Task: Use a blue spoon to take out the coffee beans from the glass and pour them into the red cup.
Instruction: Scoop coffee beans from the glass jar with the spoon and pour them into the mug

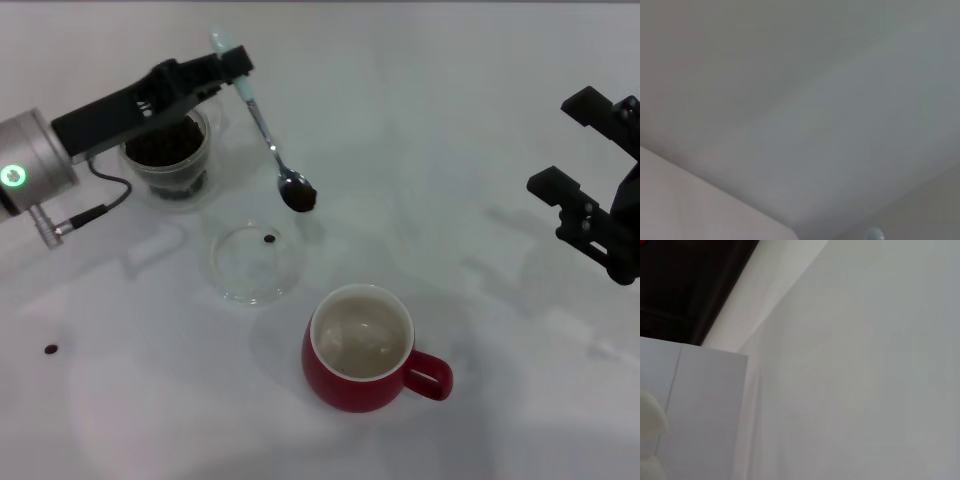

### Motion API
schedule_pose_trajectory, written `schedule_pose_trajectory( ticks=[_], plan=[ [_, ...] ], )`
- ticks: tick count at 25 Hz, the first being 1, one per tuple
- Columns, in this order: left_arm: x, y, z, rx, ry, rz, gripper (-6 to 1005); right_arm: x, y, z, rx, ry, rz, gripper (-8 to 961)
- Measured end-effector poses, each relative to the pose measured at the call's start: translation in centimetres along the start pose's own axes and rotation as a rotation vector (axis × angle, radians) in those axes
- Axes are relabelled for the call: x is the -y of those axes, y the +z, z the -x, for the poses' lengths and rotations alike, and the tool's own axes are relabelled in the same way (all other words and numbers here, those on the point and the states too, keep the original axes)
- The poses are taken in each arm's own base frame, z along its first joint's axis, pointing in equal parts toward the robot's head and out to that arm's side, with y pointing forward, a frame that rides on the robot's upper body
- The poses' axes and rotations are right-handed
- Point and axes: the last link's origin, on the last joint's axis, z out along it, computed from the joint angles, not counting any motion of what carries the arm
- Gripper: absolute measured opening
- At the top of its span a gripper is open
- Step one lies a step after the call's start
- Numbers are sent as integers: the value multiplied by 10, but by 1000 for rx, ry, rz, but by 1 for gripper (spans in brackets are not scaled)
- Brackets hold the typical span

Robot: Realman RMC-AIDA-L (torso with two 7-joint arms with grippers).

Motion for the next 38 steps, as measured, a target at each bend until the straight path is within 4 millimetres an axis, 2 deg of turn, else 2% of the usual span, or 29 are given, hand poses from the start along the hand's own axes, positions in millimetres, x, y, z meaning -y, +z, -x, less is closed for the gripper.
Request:
schedule_pose_trajectory(
  ticks=[8, 12, 21, 28, 33, 34, 38],
  plan=[
    [-6, 6, 9, 53, 14, 38, 120, -3, -3, -3, -8, 6, -27, 701],
    [-11, 12, 25, 113, 7, 77, 121, -5, -6, -4, -16, 11, -38, 701],
    [-13, 14, 41, 168, 24, 96, 122, -11, -18, -2, -30, 22, -67, 701],
    [-14, 17, 45, 208, 157, 111, 122, -13, -23, -1, -39, 24, -73, 701],
    [-21, 26, 48, 269, 274, 157, 122, -13, -25, -1, -48, 24, -79, 701],
    [-25, 33, 51, 306, 359, 193, 122, -13, -26, -2, -51, 24, -81, 701],
    [-30, 40, 52, 340, 469, 238, 123, -12, -28, -2, -66, 23, -88, 701]
  ],
)
